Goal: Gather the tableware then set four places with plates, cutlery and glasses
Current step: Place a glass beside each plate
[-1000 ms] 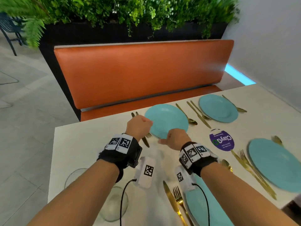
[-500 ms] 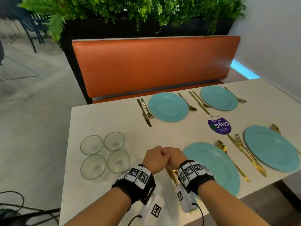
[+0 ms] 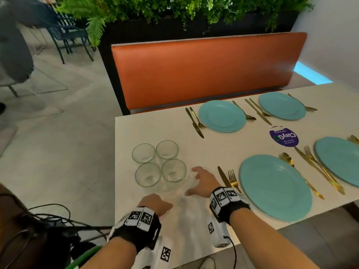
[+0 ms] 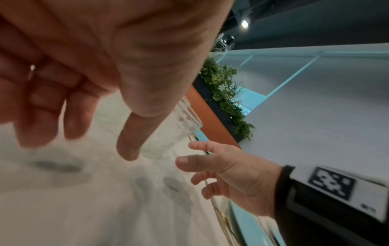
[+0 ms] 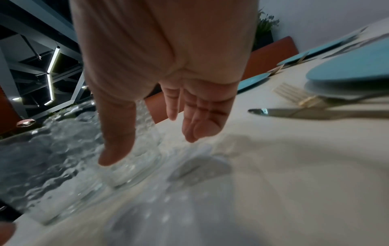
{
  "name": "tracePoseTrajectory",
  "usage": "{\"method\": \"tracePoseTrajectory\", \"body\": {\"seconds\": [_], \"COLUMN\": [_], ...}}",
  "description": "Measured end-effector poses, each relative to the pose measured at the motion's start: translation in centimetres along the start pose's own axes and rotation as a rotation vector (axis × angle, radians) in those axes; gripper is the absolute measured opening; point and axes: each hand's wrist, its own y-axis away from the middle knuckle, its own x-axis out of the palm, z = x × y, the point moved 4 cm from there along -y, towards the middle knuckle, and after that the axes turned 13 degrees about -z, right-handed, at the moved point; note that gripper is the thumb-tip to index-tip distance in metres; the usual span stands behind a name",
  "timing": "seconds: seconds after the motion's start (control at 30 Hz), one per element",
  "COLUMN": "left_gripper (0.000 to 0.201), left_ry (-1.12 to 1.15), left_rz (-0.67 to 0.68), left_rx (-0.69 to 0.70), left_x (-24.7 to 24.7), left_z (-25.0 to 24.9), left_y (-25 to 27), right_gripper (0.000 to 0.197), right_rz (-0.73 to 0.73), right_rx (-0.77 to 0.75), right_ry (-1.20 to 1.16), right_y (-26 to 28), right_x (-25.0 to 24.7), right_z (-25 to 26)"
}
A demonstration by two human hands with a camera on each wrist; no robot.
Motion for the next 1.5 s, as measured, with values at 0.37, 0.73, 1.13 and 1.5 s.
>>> {"method": "tracePoseTrajectory", "body": {"seconds": [0.37, 0.73, 1.13, 1.5], "left_gripper": [0.101, 0.084, 0.098, 0.09], "left_ry": [0.779, 0.798, 0.78, 0.793], "left_rz": [-0.564, -0.594, -0.491, -0.403], "left_rx": [-0.114, 0.019, 0.234, 0.597], "left_x": [-1.0, -0.5, 0.1, -3.6], "left_z": [4.1, 4.0, -2.1, -22.6], "left_y": [-3.0, -4.1, -1.4, 1.6], "right_gripper": [0.095, 0.081, 0.071, 0.073], "right_rz": [-0.101, -0.213, -0.458, -0.755], "right_rx": [0.002, -0.036, 0.074, 0.272], "right_ry": [-0.269, -0.274, -0.312, -0.258], "right_y": [-0.5, -1.0, -0.4, -1.7], "right_x": [3.3, 4.2, -5.3, -23.8], "right_z": [1.7, 1.8, -1.6, -11.3]}}
